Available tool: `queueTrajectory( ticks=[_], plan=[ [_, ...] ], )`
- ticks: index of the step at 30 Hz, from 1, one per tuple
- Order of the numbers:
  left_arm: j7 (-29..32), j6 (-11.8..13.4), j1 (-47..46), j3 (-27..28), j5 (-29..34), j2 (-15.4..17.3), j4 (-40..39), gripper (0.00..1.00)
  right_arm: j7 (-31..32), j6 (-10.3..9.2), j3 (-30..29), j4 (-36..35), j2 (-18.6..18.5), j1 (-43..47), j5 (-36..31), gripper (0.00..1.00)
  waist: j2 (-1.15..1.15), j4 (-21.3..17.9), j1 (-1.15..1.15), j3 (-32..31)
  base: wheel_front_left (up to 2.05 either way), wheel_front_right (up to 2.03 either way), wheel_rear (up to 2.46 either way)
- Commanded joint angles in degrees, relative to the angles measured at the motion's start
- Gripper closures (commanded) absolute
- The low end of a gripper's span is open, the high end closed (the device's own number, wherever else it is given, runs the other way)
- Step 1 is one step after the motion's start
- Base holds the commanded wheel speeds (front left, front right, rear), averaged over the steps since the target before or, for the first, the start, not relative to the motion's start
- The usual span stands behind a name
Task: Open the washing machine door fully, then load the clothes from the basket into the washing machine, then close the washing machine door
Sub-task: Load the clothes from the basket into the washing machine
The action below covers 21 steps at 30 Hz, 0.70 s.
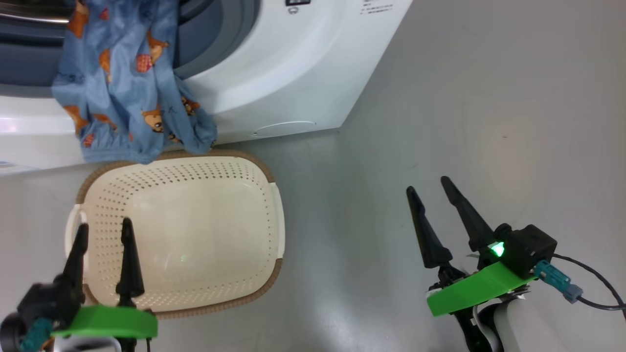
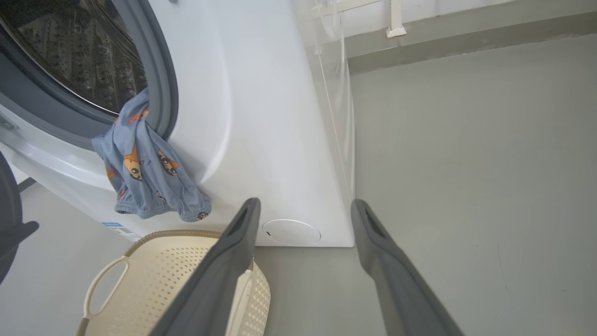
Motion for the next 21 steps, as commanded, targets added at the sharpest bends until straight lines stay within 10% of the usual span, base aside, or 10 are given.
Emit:
queueTrajectory(
  ticks=[1,21],
  plan=[
    [-0.3,-0.32,-1.9,1.8,0.84,0.45,0.22,0.0,-0.27,0.16,1.98,-1.05,0.12,0.76,0.11,0.0,0.0,-0.74,0.0,0.29,0.0,0.0,0.0],
    [-0.3,-1.56,-24.97,4.26,1.86,2.92,23.0,0.0,-0.27,0.16,3.92,-1.1,0.12,-1.24,1.7,0.0,0.0,-6.22,0.0,5.06,0.0,0.0,0.0]
  ],
)
